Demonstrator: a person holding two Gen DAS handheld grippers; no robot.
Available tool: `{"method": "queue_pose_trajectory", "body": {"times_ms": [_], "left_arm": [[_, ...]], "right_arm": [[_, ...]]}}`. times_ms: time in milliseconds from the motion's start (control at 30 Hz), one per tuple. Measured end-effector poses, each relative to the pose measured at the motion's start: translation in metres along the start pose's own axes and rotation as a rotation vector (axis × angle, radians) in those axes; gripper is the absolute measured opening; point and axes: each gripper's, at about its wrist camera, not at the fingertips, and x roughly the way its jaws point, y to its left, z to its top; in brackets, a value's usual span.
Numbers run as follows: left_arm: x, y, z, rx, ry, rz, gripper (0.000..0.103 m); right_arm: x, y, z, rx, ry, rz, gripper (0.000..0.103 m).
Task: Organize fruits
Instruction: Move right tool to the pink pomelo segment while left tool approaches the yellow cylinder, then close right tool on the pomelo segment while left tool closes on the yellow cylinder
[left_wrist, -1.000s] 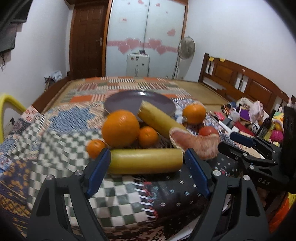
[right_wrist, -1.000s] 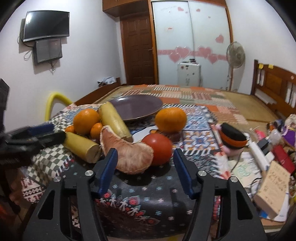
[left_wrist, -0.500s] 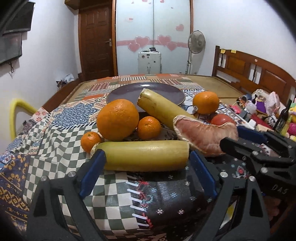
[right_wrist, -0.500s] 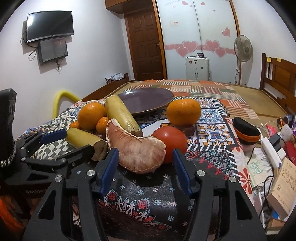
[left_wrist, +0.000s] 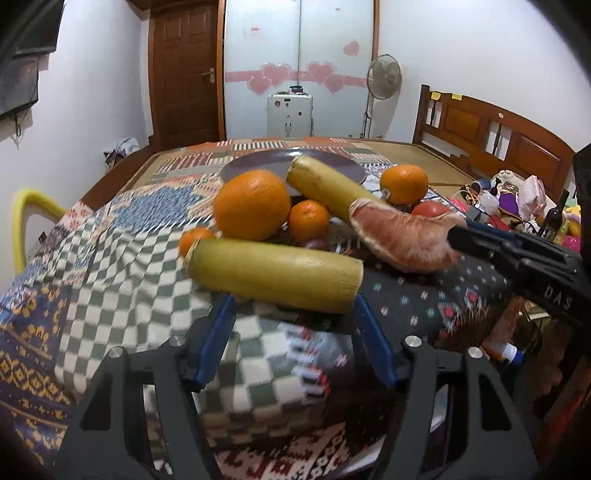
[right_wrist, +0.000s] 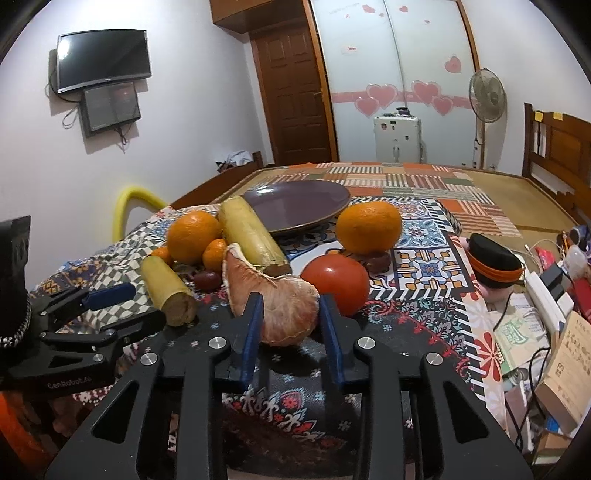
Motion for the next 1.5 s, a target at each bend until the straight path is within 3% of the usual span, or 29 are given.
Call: {"method": "queue_pose_trajectory", "body": {"times_ms": [267, 467, 667, 1067, 1500], "left_arm": [[-0.015, 0.025, -0.01, -0.06, 0.026, 0.032, 0.067], [-0.031, 0.032, 0.006, -0.082, -0.041, 0.013, 0.068], [-0.003, 0.028, 0.027, -0.134, -0.016, 0.007, 0.085], [0.039, 0.019, 0.024, -0.212, 0.075, -0.001, 0.086], [0.009, 0.025, 0.01, -0.132, 0.099, -0.044, 0.052]], "right_arm": [[-0.001, 0.02, -0.003, -0.072, 0.005, 0.059, 0.029], [0.016, 0.028, -0.004, -0.091, 0.038, 0.083, 0.029], [0.024, 0.032, -0.003, -0.096, 0.034, 0.09, 0.03], [0.041, 0.024, -0.01, -0.064, 0.091, 0.115, 0.029], [0.024, 0.018, -0.015, -0.036, 0.1, 0.08, 0.028]]}}
